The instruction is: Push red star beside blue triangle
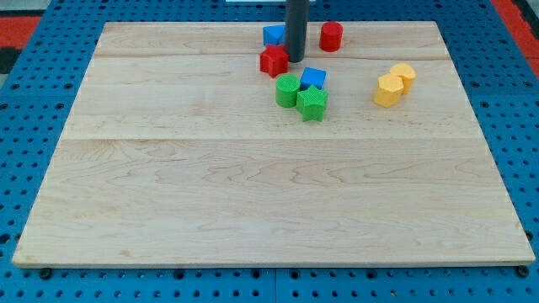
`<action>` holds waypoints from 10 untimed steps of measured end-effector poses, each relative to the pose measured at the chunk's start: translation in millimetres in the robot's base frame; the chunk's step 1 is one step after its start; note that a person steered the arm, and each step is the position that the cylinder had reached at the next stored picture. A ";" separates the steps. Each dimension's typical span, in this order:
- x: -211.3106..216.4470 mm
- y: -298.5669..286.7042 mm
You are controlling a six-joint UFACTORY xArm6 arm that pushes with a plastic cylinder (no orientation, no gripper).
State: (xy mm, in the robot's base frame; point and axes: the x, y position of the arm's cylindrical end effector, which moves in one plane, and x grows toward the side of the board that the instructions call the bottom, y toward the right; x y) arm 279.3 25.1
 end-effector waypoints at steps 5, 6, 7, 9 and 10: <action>27.1 -82.4; 25.3 -101.4; 31.0 -98.2; 44.4 -113.3; 64.3 -144.1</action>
State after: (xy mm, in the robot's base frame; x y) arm 343.6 -119.0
